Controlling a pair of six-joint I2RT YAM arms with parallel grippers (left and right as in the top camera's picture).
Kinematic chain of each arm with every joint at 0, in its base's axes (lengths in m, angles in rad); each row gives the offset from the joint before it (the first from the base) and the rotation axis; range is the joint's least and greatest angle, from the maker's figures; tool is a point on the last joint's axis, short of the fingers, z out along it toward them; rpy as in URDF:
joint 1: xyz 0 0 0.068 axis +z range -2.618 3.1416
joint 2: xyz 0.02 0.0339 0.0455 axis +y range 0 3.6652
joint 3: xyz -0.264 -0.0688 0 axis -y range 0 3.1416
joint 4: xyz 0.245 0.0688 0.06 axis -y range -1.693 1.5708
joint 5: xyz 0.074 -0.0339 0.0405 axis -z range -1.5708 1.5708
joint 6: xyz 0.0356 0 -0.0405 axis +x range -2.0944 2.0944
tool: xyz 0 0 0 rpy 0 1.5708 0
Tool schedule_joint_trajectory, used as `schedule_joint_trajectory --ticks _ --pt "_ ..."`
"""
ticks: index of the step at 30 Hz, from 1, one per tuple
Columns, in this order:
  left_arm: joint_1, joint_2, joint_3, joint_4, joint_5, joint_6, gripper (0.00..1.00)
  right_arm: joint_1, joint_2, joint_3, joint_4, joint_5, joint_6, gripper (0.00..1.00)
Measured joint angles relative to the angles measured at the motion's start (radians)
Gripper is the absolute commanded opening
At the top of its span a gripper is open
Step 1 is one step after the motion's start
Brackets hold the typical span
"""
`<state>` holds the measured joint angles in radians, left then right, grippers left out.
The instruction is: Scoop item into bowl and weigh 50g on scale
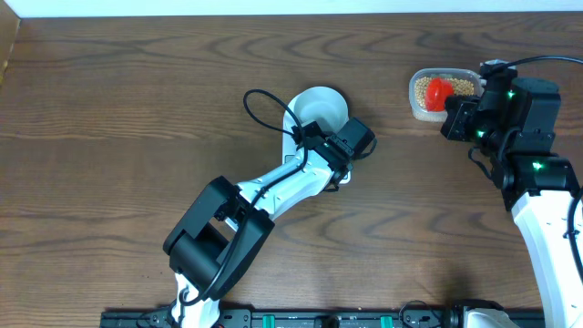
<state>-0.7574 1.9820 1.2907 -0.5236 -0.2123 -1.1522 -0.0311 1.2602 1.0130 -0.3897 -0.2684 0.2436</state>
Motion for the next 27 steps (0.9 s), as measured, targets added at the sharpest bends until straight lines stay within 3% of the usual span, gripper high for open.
schedule_joint_trajectory --ticks 11,12,16,26,27 --pt "0.005 -0.143 -0.045 -0.159 0.012 0.011 0.07 0.0 0.0 0.0 -0.003 0.0 -0.003 0.01" --pt "0.005 -0.171 -0.045 -0.159 0.01 0.025 0.13 0.0 0.0 0.0 -0.003 0.0 -0.003 0.01" --pt "0.005 -0.271 -0.045 -0.166 0.002 0.102 0.83 0.0 0.0 0.0 -0.003 0.012 -0.004 0.01" --pt "0.03 -0.415 -0.045 -0.207 0.0 0.405 0.87 0.0 0.0 0.0 -0.003 0.023 -0.01 0.01" --pt "0.037 -0.426 -0.045 -0.21 0.0 0.448 0.95 0.0 0.0 0.0 -0.003 0.023 -0.013 0.01"
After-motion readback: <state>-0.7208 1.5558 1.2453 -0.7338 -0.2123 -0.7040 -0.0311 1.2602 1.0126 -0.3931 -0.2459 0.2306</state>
